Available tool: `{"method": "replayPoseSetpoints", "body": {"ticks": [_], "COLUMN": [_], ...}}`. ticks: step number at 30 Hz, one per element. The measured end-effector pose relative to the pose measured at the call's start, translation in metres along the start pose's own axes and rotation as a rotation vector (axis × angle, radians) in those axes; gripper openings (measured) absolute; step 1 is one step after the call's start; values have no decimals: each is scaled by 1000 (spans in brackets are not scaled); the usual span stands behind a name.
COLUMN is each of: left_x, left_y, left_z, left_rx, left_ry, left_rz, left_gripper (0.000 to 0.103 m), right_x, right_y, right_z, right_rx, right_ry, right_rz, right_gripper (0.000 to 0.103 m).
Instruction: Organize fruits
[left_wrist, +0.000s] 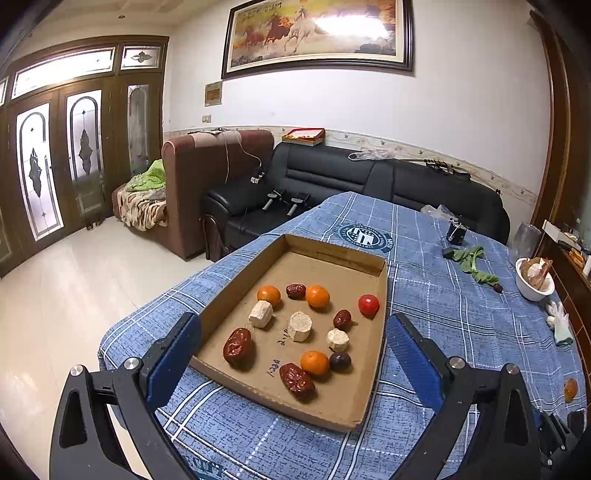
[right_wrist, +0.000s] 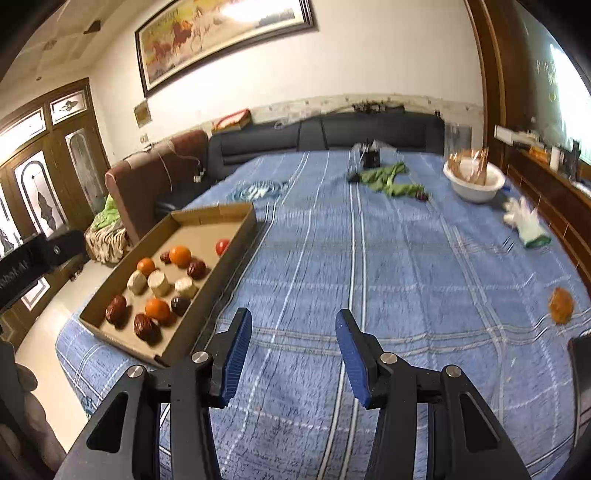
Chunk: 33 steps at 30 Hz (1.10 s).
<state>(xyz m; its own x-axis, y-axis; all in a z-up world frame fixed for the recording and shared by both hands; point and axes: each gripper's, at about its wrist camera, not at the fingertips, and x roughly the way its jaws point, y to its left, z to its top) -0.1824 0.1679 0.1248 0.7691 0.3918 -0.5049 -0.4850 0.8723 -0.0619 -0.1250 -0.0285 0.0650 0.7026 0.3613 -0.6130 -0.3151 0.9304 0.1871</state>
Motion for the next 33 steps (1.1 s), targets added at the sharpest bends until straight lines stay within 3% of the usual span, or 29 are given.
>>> {"method": "replayPoseSetpoints", "body": {"ticks": [11,33], "left_x": [3,27], "left_y": [2,30], "left_z": [-5,-16], "left_rx": [15,-28], "left_ry": [14,110], "left_rz": [-8,-66], "left_gripper": [100,100], "right_x": [2,18], "right_y": [40,70], "right_z": [7,-1], "right_rx": [-140,-190], "right_ry": [-3,42], "right_rz": [33,7], "right_gripper": [52,52]}}
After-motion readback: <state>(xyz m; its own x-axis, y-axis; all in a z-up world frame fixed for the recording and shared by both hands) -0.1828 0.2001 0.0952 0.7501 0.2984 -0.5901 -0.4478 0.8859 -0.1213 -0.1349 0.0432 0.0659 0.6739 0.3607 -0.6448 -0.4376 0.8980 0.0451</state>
